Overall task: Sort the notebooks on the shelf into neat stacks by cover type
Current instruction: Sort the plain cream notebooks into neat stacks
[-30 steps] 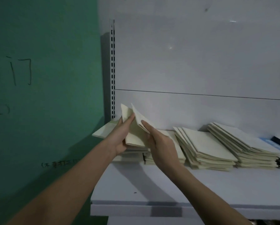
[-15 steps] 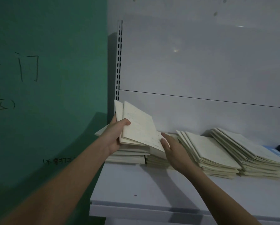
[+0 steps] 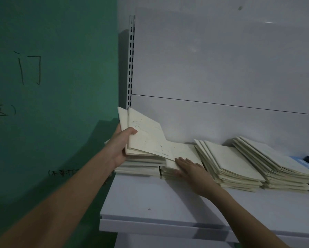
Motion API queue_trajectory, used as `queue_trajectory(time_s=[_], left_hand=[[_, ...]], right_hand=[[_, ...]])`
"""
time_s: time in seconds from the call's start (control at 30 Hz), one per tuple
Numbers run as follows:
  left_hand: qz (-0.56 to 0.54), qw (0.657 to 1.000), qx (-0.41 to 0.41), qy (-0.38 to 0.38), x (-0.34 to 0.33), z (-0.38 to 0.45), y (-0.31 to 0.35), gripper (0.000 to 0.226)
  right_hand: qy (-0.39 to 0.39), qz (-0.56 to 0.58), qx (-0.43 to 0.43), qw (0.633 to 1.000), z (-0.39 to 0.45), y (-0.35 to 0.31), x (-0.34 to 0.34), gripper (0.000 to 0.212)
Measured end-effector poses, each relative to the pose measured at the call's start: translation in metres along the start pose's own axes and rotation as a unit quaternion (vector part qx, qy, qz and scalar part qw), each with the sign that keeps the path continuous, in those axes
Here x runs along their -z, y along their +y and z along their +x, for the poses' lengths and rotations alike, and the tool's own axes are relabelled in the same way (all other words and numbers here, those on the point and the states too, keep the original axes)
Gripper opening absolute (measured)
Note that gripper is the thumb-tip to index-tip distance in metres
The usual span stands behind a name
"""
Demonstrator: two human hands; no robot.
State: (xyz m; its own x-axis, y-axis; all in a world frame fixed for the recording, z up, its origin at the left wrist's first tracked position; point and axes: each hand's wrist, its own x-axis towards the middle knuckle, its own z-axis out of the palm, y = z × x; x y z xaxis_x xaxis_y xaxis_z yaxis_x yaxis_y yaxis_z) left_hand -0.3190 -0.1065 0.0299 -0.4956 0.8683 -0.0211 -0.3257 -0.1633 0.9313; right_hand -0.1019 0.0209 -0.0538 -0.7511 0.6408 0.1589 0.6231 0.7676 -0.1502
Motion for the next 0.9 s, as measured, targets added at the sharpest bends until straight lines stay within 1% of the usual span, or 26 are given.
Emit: queue_trajectory(time_s=[0.03, 0.07, 0.1, 0.13, 0.17, 0.2, 0.27, 0.3, 0.33, 0.37, 0.4, 0.43, 0.5, 0.57, 0.7, 0.73, 0.83, 0.9], left_hand=[[-0.004, 1.0, -0.001, 0.0, 0.001, 0.0, 0.0, 0.049], [-0.006, 1.0, -0.003, 0.002, 0.002, -0.001, -0.001, 0.049], [-0.007, 1.0, -0.005, 0.003, 0.002, -0.001, -0.001, 0.048], [-0.007, 1.0, -0.006, 0.002, 0.002, -0.002, -0.001, 0.048], [-0.007, 1.0, -0.006, -0.001, 0.002, -0.002, -0.002, 0.047], [-0.006, 1.0, -0.006, -0.004, 0.002, -0.003, -0.002, 0.047], [-0.004, 1.0, -0.005, -0.012, 0.0, -0.002, -0.005, 0.045], [-0.006, 1.0, -0.002, -0.015, -0.001, -0.002, -0.007, 0.044], [-0.01, 1.0, 0.002, -0.019, -0.003, -0.002, -0.009, 0.043], [-0.015, 1.0, 0.005, -0.022, -0.007, -0.003, -0.011, 0.042], [-0.019, 0.999, 0.007, -0.026, -0.01, -0.003, -0.013, 0.041], [-0.02, 0.999, 0.008, -0.031, -0.014, -0.005, -0.015, 0.04], [-0.012, 0.999, 0.002, -0.039, -0.021, -0.007, -0.019, 0.039], [-0.002, 0.999, -0.012, -0.047, -0.026, -0.008, -0.021, 0.039], [-0.035, 0.996, -0.007, -0.08, -0.03, -0.01, -0.027, 0.03], [-0.042, 0.995, -0.006, -0.091, -0.03, -0.01, -0.028, 0.032], [-0.042, 0.992, -0.021, -0.114, -0.036, -0.009, -0.034, 0.047], [-0.042, 0.993, -0.016, -0.111, -0.044, -0.009, -0.038, 0.049]], right_hand=[[0.012, 0.057, -0.009, 0.998, -0.001, 0.003, -0.001, 0.048], [0.038, 0.143, -0.026, 0.989, -0.003, 0.005, 0.0, 0.047], [0.081, 0.236, -0.049, 0.967, -0.004, 0.005, 0.002, 0.046], [0.132, 0.318, -0.074, 0.936, -0.005, 0.003, 0.007, 0.044], [0.183, 0.373, -0.094, 0.905, -0.005, -0.001, 0.013, 0.04], [0.228, 0.403, -0.108, 0.88, -0.003, -0.004, 0.018, 0.038], [0.295, 0.44, -0.113, 0.841, -0.003, -0.015, 0.028, 0.037], [0.318, 0.455, -0.108, 0.825, -0.003, -0.023, 0.032, 0.036], [0.333, 0.461, -0.102, 0.816, -0.005, -0.031, 0.035, 0.035], [0.342, 0.455, -0.093, 0.817, -0.007, -0.041, 0.037, 0.033], [0.344, 0.439, -0.078, 0.827, -0.011, -0.051, 0.037, 0.033], [0.34, 0.403, -0.06, 0.848, -0.014, -0.062, 0.037, 0.035], [0.326, 0.289, -0.02, 0.9, -0.018, -0.079, 0.031, 0.043], [0.307, 0.201, 0.024, 0.93, -0.019, -0.084, 0.019, 0.048], [0.275, 0.162, 0.055, 0.946, -0.021, -0.081, 0.017, 0.046], [0.269, 0.157, 0.061, 0.948, -0.022, -0.08, 0.019, 0.046], [0.236, 0.158, 0.074, 0.956, -0.024, -0.073, 0.023, 0.048], [0.219, 0.16, 0.084, 0.959, -0.028, -0.063, 0.025, 0.048]])
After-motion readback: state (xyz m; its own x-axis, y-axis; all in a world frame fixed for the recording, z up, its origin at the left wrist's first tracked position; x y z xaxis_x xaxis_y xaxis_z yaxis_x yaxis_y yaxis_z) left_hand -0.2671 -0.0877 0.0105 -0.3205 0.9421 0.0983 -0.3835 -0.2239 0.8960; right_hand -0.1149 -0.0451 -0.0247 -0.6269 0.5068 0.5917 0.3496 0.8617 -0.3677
